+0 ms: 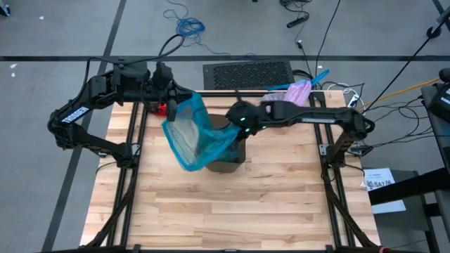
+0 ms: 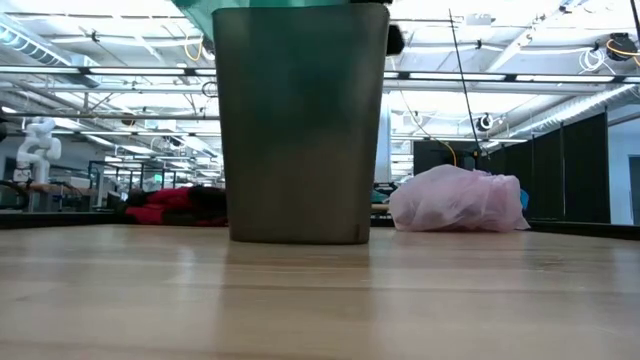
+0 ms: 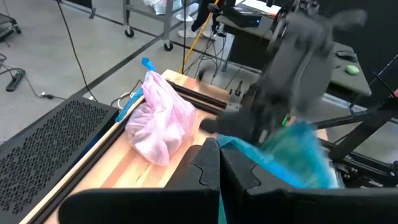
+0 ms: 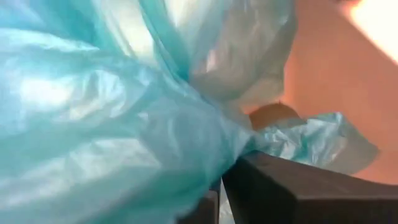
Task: Place trash/remove bag and relplace
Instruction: Insert the new blue trash bag into the trash bin
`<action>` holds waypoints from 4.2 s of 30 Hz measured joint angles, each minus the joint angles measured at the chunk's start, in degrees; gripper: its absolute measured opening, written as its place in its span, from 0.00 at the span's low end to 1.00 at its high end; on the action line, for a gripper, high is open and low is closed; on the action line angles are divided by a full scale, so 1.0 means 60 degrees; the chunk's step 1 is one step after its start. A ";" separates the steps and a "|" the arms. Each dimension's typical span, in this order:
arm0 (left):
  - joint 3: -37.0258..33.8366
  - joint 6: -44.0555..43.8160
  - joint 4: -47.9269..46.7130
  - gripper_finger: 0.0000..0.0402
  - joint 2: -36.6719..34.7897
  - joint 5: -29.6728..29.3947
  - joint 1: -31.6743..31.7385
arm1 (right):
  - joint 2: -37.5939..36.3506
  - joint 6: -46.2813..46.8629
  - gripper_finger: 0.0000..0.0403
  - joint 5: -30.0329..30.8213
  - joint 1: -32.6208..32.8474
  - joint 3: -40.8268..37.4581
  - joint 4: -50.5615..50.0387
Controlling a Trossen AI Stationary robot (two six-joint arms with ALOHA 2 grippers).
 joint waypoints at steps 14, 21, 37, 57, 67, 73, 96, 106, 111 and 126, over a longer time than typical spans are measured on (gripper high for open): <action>0.0000 0.0003 0.0005 0.00 0.0000 0.0044 -0.0011 | -0.1416 0.0132 0.22 0.0037 -0.0277 -0.0005 -0.0817; 0.0000 0.0004 -0.0001 0.00 0.0000 0.0047 -0.0011 | -0.1440 -0.0173 0.33 0.0109 -0.0315 -0.0001 -0.1727; 0.0000 -0.0004 -0.0042 0.00 0.0000 0.0026 -0.0004 | -0.2121 -0.1445 0.24 0.0277 0.0096 0.0015 -0.1319; 0.0006 -0.0161 0.0033 0.00 0.0040 -0.0186 0.0300 | -0.0724 -0.3499 0.00 0.5151 0.3749 -0.0005 0.1059; 0.0011 -0.0267 0.0362 0.00 0.0233 0.0174 0.0317 | 0.0226 -0.4858 0.00 0.2643 0.1792 -0.0003 0.1649; 0.0011 -0.0286 0.0358 0.00 0.0237 0.0291 0.0317 | 0.0746 -0.4600 0.00 0.1644 0.0760 -0.0005 0.1121; 0.0004 -0.0741 0.0022 0.00 0.0436 0.0577 0.0229 | 0.1260 -0.2464 0.00 -0.1243 0.0126 -0.0001 -0.1116; 0.0004 -0.0686 0.0342 0.00 0.0441 0.0580 0.0229 | 0.0689 -0.1767 0.01 -0.1978 0.0146 0.0189 -0.0836; 0.0004 -0.0666 0.0326 0.00 0.0441 0.0579 0.0229 | 0.0278 -0.1739 0.09 -0.1978 0.0142 0.0959 -0.1734; 0.0004 -0.0656 0.0387 0.00 0.0452 0.0963 0.0137 | 0.0264 -0.3931 0.02 0.0291 -0.0911 0.2782 -0.1464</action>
